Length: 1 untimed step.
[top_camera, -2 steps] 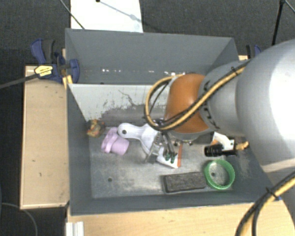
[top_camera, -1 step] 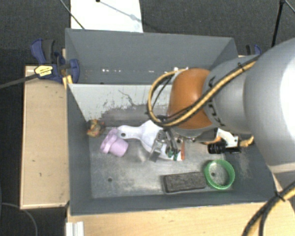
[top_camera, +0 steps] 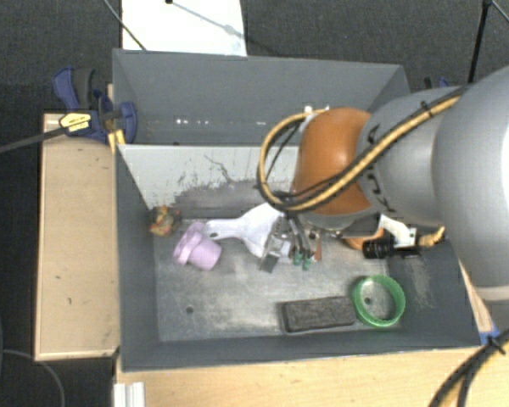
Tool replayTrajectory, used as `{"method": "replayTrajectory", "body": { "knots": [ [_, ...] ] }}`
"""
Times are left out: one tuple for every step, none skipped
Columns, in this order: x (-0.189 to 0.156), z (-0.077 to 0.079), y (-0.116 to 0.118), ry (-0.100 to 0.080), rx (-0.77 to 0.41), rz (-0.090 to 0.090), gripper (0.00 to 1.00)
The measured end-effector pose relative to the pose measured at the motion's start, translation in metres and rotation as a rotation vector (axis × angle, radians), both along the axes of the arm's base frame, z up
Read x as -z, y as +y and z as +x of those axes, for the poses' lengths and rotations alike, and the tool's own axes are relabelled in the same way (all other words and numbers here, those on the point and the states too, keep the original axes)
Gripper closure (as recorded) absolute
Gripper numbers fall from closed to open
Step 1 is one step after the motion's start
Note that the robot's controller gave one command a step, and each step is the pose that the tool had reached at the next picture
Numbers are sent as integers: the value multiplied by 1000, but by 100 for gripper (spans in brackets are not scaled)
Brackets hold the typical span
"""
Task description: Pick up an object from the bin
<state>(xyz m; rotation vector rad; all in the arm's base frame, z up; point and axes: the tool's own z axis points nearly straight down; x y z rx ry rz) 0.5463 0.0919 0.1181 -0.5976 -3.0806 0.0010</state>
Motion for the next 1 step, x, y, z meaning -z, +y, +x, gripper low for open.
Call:
{"method": "replayTrajectory", "body": {
  "knots": [
    [-16,1,0,-4,0,1,100]
  ]
}}
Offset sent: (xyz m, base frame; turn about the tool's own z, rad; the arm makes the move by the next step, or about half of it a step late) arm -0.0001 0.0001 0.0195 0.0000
